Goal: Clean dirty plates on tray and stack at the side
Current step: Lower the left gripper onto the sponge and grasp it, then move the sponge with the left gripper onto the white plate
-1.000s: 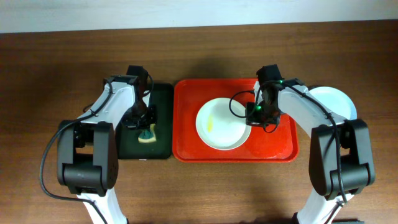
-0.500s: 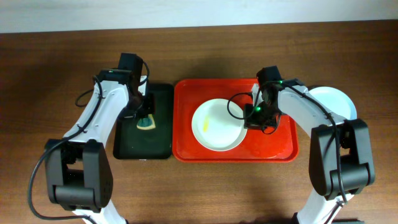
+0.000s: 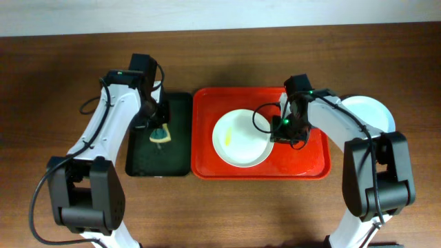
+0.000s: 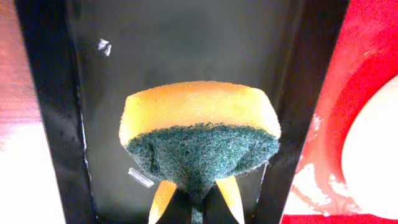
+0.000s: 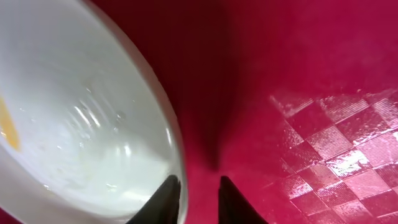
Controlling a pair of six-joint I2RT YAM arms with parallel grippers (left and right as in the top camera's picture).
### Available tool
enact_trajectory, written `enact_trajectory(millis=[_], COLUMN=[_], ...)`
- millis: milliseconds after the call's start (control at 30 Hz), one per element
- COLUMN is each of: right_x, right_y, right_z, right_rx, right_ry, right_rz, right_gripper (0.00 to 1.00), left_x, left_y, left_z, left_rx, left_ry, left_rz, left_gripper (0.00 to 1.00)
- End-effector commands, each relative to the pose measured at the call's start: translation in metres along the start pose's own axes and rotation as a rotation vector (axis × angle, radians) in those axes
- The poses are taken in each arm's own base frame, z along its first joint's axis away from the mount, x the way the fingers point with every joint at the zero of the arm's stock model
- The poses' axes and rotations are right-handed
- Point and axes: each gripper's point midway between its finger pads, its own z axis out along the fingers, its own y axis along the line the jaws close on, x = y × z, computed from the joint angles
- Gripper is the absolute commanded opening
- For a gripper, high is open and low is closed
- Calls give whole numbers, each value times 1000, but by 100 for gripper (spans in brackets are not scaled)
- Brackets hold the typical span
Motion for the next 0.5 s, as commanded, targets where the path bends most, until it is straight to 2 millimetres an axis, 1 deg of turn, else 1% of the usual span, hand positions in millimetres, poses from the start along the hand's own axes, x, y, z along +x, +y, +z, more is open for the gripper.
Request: enact_trajectory(millis=[0, 100, 167, 267, 300, 333, 467], right_x=[3, 4, 4, 4, 3, 3, 2], right_y=[2, 4, 15, 30, 33, 36, 32], right_z=[1, 1, 2, 4, 5, 6, 8], right_rx=[4, -10, -59, -100, -103, -100, -62], right_ry=[-5, -2, 3, -3, -9, -14, -24], right_rz=[2, 59, 51, 22, 10, -1, -10], right_gripper=[4, 4, 4, 5, 6, 6, 6], left_x=[-4, -3, -4, -3, -4, -5, -4], left_y=[-11, -25, -35, -41, -39, -33, -19], left_z=[-12, -11, -11, -11, -10, -9, -4], left_rx=[26, 46, 52, 48, 35, -4, -82], left_ry=[-28, -30, -43, -49, -53, -60, -54], left_rz=[7, 38, 63, 83, 85, 83, 89], left_gripper=[0, 0, 0, 0, 0, 0, 0])
